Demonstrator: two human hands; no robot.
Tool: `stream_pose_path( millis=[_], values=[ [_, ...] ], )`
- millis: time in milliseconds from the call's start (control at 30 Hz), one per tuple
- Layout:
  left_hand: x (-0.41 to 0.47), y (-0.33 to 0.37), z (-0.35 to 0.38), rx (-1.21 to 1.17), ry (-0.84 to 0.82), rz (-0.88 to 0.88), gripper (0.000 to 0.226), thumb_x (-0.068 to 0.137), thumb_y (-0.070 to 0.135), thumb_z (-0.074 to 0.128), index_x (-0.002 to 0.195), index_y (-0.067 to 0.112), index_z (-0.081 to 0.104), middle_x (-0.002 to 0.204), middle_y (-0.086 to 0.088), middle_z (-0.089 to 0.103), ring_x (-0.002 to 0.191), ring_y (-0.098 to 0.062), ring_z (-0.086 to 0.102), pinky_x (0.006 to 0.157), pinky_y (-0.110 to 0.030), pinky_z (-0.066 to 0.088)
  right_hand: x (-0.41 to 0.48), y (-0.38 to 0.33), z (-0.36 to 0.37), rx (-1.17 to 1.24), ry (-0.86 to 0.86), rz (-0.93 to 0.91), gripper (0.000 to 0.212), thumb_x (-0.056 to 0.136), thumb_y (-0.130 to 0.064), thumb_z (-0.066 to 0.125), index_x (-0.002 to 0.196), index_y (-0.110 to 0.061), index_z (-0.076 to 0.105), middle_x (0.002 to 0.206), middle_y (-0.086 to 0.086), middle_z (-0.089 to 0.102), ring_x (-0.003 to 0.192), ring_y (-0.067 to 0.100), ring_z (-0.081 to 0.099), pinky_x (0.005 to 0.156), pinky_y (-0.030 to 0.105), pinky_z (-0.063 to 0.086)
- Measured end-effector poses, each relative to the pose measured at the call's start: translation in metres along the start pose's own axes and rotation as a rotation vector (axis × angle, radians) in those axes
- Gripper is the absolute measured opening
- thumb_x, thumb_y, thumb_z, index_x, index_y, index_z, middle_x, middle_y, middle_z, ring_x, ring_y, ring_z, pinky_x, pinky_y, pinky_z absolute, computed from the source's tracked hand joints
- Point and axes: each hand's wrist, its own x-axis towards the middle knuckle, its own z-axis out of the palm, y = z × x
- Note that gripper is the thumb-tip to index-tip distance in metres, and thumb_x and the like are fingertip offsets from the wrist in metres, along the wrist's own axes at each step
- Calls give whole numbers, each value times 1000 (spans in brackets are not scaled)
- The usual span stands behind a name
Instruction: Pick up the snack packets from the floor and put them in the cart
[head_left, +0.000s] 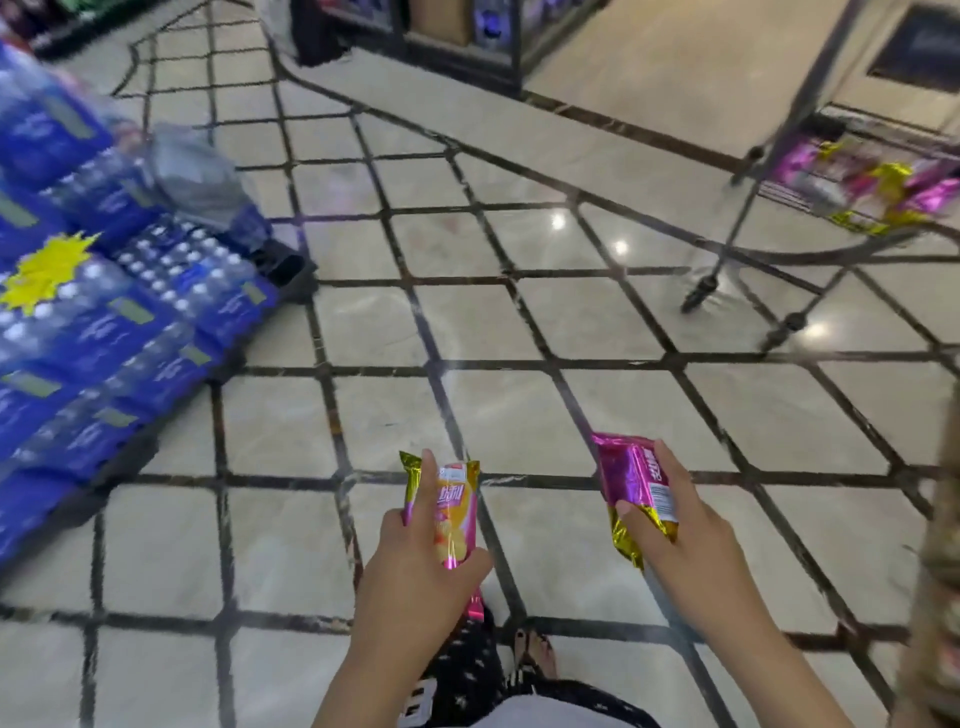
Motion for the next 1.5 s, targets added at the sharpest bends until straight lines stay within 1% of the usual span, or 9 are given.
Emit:
stream_pose_path(
  millis=[267,467,633,767,867,1033,1300,1433,1500],
  values=[
    [105,81,14,104,-142,115,99,85,52,60,145,57,-19,105,7,41,78,-5,52,57,-14,37,70,21,-44,15,113,167,70,92,-45,52,151,-44,15,100,-2,60,85,13,59,72,34,51],
    [217,158,2,200,-233,223,103,83,53,60,147,54,-20,112,3,38,89,-16,53,65,-24,41,161,2,-79,29,180,216,69,92,-47,50,151,-42,16,103,-3,59,88,10,59,73,31,51],
    [308,230,-7,304,-278,334,104,84,49,63,147,52,-20,116,1,39,82,-12,49,55,-18,36,236,-16,-118,24,275,223,71,93,-50,51,152,-43,13,104,2,56,87,17,58,68,33,51],
    [364,301,5,305,-279,391,104,84,45,64,147,55,-19,110,1,39,72,-9,49,55,-21,38,275,-4,-159,28,344,271,70,92,-50,49,151,-45,13,104,-2,57,84,14,57,58,21,41],
    [388,354,28,299,-296,450,105,85,46,65,146,54,-20,108,1,39,73,-8,51,55,-21,39,295,20,-193,43,386,328,68,93,-49,50,151,-43,17,108,-4,58,87,13,57,60,20,40],
    [408,434,83,296,-282,457,106,84,46,66,146,54,-20,109,2,37,86,-16,54,64,-26,43,335,67,-266,66,371,399,68,92,-48,51,150,-45,17,101,3,61,85,19,57,71,37,47],
    [421,563,152,272,-330,518,104,84,48,63,142,58,-22,111,3,39,80,-11,52,62,-24,42,397,114,-403,-8,391,373,71,94,-43,53,153,-40,14,97,5,58,82,23,55,68,35,46],
    [443,606,162,206,-322,568,103,84,47,63,144,59,-20,115,4,39,86,-10,55,61,-17,41,425,125,-436,67,456,387,68,94,-43,54,152,-41,19,103,4,61,86,22,58,70,36,48],
    [459,618,167,221,-320,564,103,84,47,63,143,60,-20,117,3,39,88,-12,56,64,-20,44,441,128,-442,87,453,407,67,94,-44,54,151,-41,19,106,4,62,87,21,58,70,36,47]
  ],
)
